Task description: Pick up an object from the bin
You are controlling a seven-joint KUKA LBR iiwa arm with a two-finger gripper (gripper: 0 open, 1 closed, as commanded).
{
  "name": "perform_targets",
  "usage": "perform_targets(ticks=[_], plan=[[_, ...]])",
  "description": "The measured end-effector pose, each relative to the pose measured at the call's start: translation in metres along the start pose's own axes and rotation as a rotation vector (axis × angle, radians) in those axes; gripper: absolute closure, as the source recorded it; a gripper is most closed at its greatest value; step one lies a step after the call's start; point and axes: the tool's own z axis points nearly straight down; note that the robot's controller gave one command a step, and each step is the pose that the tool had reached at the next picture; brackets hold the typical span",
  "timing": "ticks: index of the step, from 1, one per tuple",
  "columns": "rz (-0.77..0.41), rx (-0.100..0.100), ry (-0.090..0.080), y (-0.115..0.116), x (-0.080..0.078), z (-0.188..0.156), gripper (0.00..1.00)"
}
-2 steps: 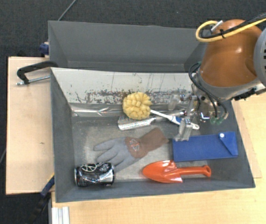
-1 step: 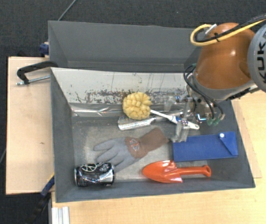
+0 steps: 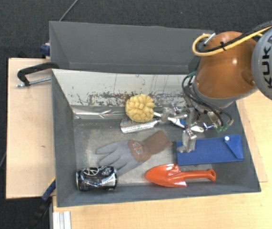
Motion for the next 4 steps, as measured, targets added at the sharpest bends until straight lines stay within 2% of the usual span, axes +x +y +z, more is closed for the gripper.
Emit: perform_targets(ticks=[1,2,3,4], plan=[[-0.167,0.007,-0.011,0.003,-0.001,0.021,0.00],[0.027,0.002,-0.008,0.010,-0.016,0.035,0.00],[-0.032,0.004,-0.009,0.001,-0.020,0.047,0.00],[0.133,0.003,-0.012,0.001,-0.025,0.048,0.00]])
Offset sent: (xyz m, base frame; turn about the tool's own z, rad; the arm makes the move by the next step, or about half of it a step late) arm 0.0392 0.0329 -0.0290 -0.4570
